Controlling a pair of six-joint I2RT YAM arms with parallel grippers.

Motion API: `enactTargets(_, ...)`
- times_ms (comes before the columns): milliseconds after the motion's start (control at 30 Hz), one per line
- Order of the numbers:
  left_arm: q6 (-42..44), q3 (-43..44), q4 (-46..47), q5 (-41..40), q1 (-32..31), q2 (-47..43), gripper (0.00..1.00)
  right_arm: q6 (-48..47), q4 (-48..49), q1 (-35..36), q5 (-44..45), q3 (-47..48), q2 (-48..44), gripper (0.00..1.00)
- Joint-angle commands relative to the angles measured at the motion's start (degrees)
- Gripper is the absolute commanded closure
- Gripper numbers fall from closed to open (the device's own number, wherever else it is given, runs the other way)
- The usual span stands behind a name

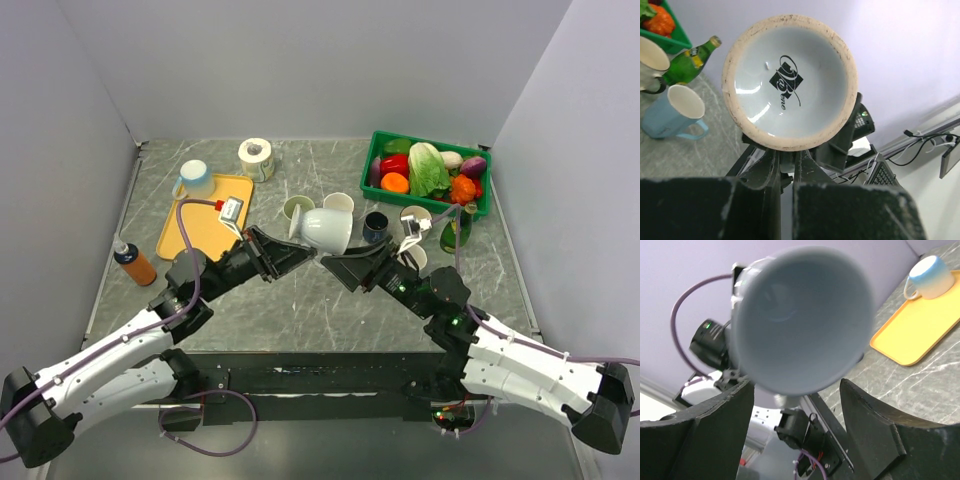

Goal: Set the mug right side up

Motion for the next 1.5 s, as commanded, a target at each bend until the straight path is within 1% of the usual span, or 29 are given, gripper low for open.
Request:
enactTargets(0, 0.21, 1.23, 11.57, -3.46, -2.55, -0.78, 0.99, 1.38, 3.83, 0.40, 2.70, 2.69, 1.33, 0.26)
enactTargets(100, -0.41, 0.88, 13.93, -3.55, -3.96, 0.71, 0.99, 2.44, 4.00, 0.40, 3.58, 2.87, 1.60, 0.28)
enactTargets(233, -0.06, 0.53, 15.00, -4.16, -5.45, 1.51, 0.99, 2.70, 3.92, 0.40, 4.99, 2.61, 0.54, 0.36)
enactTargets(300, 0.73, 0.96, 14.92, -3.99, -5.90, 2.13, 0.99, 2.53, 3.48, 0.40, 5.08, 2.52, -0.16, 0.38)
enactTargets(400, 1.35, 1.75, 14.83, -3.55, -6.34, 3.18, 0.99, 2.70, 4.09, 0.40, 5.61, 2.08, -0.69, 0.46)
enactTargets(500, 1.52, 1.84, 15.62, -3.55, -6.95, 3.97, 0.99, 3.05, 4.35, 0.40, 6.66, 1.29, -1.65, 0.59)
enactTargets(533, 1.44, 1.84, 15.71, -3.72, -7.12, 4.06, 0.99, 3.05, 4.36, 0.32, 6.92, 1.20, -2.00, 0.66)
enactTargets(667, 1.87, 0.88, 16.06, -4.60, -7.74, 4.32, 0.99, 2.44, 2.95, 0.32, 8.50, 1.72, -3.32, 0.77)
enactTargets(700, 1.96, 0.88, 16.06, -4.69, -7.74, 4.24, 0.99, 2.18, 2.78, 0.40, 8.59, 1.81, -3.59, 0.86)
enactTargets(767, 2.14, 0.88, 15.53, -4.95, -7.83, 4.32, 0.99, 1.74, 1.72, 0.32, 8.86, 2.43, -3.94, 0.96)
enactTargets(800, 2.23, 0.88, 15.27, -5.13, -7.92, 4.41, 0.99, 1.74, 1.46, 0.32, 8.77, 2.52, -4.03, 1.00)
enactTargets(867, 2.66, 1.23, 14.57, -5.04, -7.92, 4.67, 0.97, 1.56, 1.28, 0.32, 8.95, 2.43, -4.03, 1.00)
enactTargets(900, 2.84, 1.49, 13.69, -5.13, -7.92, 4.85, 0.93, 1.65, 1.28, 0.40, 9.12, 2.43, -4.29, 1.00)
enactTargets(933, 2.93, 1.67, 13.34, -5.31, -7.92, 4.94, 0.87, 1.30, 1.28, 0.40, 9.21, 2.26, -4.47, 1.00)
enactTargets(967, 3.37, 1.75, 12.81, -5.39, -7.83, 5.03, 0.76, 1.30, 0.93, 0.40, 9.39, 2.08, -4.55, 1.00)
enactTargets(1000, 3.72, 1.84, 12.20, -5.66, -7.92, 5.03, 0.68, 1.21, 0.32, 0.32, 9.73, 2.08, -5.08, 1.00)
enactTargets(1033, 3.90, 1.67, 11.76, -6.01, -7.92, 4.85, 0.56, 1.47, -0.90, 0.40, 10.35, 2.25, -5.52, 1.00)
enactTargets(1067, 4.94, 1.58, 11.23, -7.40, -7.92, 4.50, 0.38, 1.73, -3.61, 0.40, 10.88, 2.69, -5.96, 1.00)
enactTargets(1133, 6.53, 1.67, 8.08, -9.16, -7.83, 4.15, 0.31, 1.56, -4.78, 0.32, 11.84, 2.52, -6.49, 1.00)
enactTargets(1167, 7.93, 1.84, 6.75, -10.74, -7.92, 3.71, 0.22, 1.65, -5.57, 0.40, 12.37, 2.34, -6.84, 1.00)
enactTargets(1200, 8.72, 2.02, 5.35, -11.71, -7.83, 3.71, 0.19, 1.74, -7.58, 0.32, 12.81, 2.34, -7.19, 1.00)
enactTargets(1333, 10.22, 2.11, -0.79, -15.14, -7.92, 3.62, 0.14, 1.65, -13.38, 0.40, 15.01, 2.96, -7.46, 1.00)
enactTargets(1367, 10.31, 2.37, -2.21, -15.76, -7.92, 3.97, 0.10, 1.56, -14.96, 0.32, 16.06, 3.30, -7.54, 1.00)
enactTargets(1467, 10.66, 3.42, -7.91, -18.39, -7.92, 4.59, 0.04, 0.07, -20.77, 0.40, 19.74, 4.10, -8.42, 1.00)
